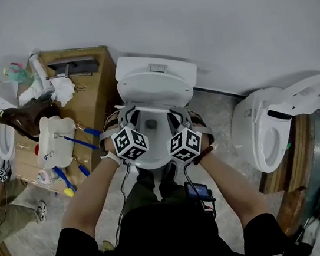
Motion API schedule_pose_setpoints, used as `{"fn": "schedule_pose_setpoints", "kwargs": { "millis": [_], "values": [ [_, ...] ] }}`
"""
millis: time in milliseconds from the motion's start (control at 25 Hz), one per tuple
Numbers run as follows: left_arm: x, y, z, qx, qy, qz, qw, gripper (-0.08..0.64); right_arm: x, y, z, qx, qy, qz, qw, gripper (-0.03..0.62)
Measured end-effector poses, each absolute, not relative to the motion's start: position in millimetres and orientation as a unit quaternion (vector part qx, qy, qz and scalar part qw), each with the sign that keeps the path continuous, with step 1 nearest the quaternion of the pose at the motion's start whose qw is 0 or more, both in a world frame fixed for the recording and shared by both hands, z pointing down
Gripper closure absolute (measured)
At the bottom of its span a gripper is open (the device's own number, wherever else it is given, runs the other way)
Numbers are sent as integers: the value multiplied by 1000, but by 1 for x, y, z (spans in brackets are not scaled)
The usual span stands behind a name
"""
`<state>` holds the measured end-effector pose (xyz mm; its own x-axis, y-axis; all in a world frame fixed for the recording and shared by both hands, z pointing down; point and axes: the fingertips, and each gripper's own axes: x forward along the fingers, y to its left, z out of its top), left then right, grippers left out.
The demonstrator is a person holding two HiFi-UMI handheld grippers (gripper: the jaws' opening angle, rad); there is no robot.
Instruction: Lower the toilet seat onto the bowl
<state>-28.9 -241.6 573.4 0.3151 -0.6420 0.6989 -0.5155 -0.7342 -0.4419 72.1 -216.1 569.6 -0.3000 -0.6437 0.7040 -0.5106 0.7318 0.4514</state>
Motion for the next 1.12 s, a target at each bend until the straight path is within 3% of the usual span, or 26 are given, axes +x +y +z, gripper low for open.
{"fn": "schedule_pose_setpoints", "kwargs": {
  "millis": [280, 720, 1120],
  "values": [
    [-38, -187, 588, -802, 333, -492, 60, 482, 62, -161, 584, 322, -816, -71, 475, 528],
    [-50, -121, 615, -791, 372, -486, -32, 492, 49, -99, 612, 259, -832, -70, 486, 526],
    [-51, -87, 633, -771, 397, -496, -43, 491, 44, -67, 631, 217, -847, -61, 482, 526]
  ]
}}
